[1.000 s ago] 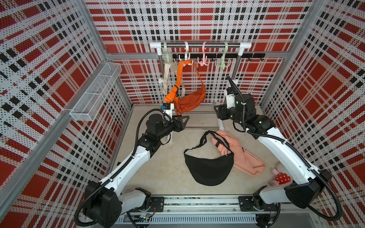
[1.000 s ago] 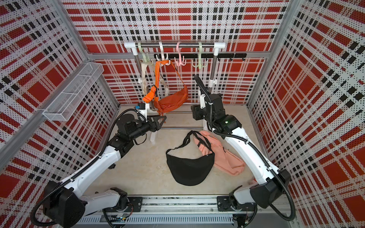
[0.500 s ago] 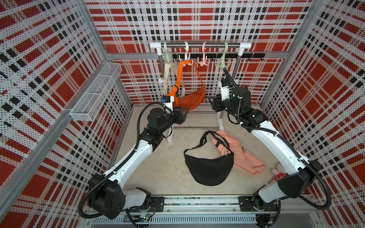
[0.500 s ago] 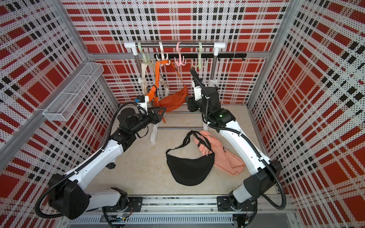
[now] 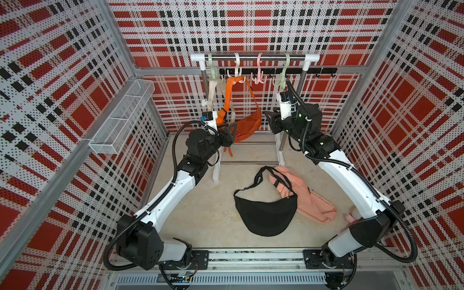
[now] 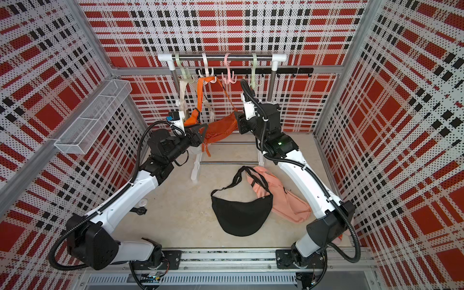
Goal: Take the bag off the hook
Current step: Pick up the bag from the hook.
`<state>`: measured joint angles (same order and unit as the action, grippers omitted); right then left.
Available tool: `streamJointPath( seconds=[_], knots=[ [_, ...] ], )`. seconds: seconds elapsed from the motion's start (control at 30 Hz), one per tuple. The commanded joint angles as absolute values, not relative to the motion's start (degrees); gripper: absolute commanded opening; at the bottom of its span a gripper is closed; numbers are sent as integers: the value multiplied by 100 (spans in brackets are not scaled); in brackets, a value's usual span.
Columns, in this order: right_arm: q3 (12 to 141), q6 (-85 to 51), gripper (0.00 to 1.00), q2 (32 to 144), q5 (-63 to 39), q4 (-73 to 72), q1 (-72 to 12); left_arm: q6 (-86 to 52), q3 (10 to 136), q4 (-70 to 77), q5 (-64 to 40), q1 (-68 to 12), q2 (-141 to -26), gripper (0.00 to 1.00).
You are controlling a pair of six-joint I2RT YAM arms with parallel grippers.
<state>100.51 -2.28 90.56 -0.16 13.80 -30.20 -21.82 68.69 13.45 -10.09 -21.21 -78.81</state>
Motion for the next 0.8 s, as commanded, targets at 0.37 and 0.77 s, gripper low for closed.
streamJointPath(
  seconds=[0.37, 0.77],
  knots=[
    [10440, 570, 46, 9956, -42, -23, -2990, -829, 8157, 1297, -64, -2048, -8546, 54],
    [10677, 949, 47, 10552, -169, -1015, -2980, 63, 8653, 1238, 331, -2048, -8956, 51]
  ],
)
